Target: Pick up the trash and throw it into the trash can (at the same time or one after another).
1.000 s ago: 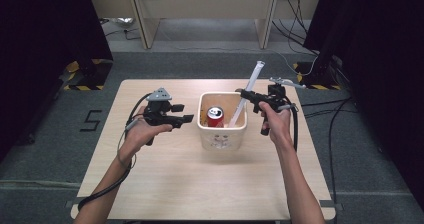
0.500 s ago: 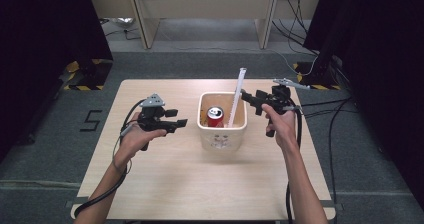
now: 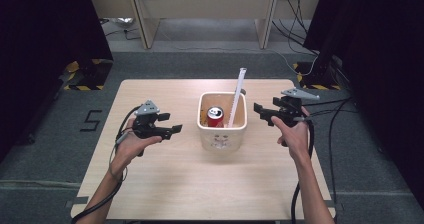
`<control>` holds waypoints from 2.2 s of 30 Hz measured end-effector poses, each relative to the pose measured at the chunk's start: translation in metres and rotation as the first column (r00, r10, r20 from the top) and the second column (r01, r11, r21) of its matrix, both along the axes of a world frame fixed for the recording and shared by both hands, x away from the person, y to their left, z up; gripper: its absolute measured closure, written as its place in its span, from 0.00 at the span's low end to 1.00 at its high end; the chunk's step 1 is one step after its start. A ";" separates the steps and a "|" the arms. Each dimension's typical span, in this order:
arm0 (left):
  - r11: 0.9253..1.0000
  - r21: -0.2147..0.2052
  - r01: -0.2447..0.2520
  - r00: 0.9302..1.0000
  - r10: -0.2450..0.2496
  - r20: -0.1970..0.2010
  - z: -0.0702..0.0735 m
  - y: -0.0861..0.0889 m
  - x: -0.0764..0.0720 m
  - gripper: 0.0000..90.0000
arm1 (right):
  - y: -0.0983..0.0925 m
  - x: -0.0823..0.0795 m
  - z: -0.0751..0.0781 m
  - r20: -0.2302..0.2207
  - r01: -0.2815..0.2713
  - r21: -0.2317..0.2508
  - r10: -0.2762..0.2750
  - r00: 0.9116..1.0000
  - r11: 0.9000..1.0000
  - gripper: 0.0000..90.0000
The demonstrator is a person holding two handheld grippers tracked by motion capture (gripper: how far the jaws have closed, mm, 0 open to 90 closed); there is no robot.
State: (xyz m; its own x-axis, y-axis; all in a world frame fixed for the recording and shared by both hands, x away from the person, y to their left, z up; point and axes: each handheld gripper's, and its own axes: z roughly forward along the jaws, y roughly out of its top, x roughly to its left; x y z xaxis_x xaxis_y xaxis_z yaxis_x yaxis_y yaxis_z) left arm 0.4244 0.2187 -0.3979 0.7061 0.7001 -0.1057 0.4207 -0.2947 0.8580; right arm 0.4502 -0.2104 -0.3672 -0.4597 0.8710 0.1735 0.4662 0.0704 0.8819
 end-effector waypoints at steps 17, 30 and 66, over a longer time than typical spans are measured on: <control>0.998 -0.004 -0.057 0.998 0.057 0.011 -0.031 0.008 -0.020 0.17 | -0.017 -0.031 -0.032 0.001 0.040 -0.179 -0.040 0.999 0.983 0.18; 0.995 0.072 -0.067 0.998 0.068 -0.004 -0.068 0.013 -0.032 0.18 | -0.009 -0.052 -0.068 -0.042 0.009 -0.215 -0.019 0.999 0.977 0.18; 0.978 0.198 -0.070 0.993 0.087 -0.081 -0.125 0.022 -0.051 0.16 | 0.005 -0.090 -0.149 -0.182 -0.036 -0.298 -0.020 0.983 0.954 0.15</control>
State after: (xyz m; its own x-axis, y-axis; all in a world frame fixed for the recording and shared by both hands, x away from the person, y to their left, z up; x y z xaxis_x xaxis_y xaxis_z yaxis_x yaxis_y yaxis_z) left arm 0.3732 0.2407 -0.5233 0.6421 0.7663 -0.0217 0.5209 -0.4153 0.7457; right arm 0.3604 -0.2053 -0.5166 -0.4518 0.8920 -0.0136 0.6144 0.3222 0.7202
